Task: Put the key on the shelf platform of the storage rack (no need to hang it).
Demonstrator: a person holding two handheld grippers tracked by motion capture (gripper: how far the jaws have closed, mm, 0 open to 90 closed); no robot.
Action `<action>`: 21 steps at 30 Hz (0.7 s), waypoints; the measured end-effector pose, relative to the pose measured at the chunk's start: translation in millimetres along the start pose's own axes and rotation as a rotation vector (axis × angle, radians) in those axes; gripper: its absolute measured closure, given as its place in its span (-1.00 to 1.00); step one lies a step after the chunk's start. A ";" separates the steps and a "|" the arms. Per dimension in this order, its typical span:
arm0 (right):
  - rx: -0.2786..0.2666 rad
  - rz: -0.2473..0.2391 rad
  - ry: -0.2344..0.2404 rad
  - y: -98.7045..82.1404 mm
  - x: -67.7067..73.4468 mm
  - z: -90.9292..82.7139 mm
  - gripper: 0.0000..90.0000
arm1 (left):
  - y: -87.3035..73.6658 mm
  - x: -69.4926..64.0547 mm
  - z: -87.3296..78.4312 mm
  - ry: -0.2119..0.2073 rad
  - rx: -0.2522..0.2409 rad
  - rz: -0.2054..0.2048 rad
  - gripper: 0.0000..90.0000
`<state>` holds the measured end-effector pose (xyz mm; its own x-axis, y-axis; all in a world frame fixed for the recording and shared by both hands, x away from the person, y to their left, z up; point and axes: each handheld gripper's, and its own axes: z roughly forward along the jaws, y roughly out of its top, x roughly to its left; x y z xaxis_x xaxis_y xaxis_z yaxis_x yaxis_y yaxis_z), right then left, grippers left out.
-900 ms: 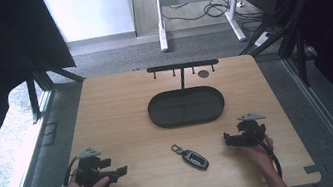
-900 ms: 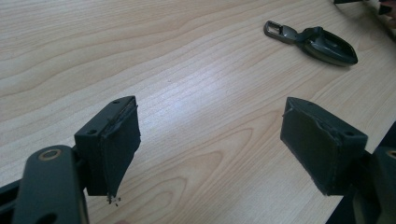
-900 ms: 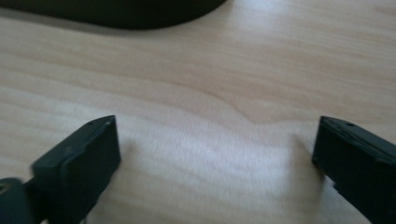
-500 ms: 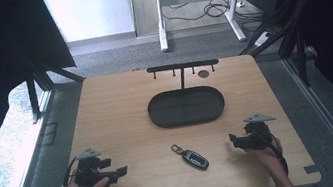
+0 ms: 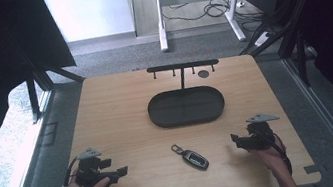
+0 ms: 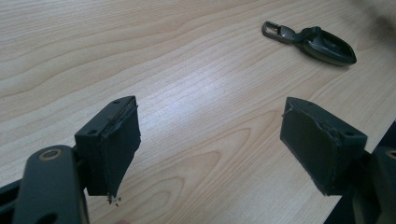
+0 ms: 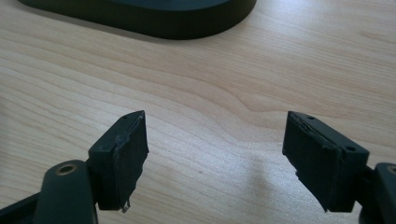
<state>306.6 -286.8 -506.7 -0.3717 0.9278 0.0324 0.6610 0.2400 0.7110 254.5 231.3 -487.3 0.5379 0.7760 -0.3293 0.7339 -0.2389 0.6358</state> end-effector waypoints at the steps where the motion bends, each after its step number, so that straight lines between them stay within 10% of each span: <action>1: -0.008 0.002 -0.001 2.0 0.7 -2.2 -0.46 | -0.1 0.6 0.1 -0.001 0.002 -0.003 -0.55; 21: 0.058 -0.162 0.083 48.1 29.6 -29.1 -0.29 | 0.5 1.4 -2.8 0.006 -0.006 -0.012 -0.55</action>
<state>308.4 -256.1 -451.1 -0.5274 0.8494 -0.0199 0.6236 0.4029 0.6699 254.5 233.9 -485.5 0.5271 0.7820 -0.3328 0.7376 -0.2265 0.6361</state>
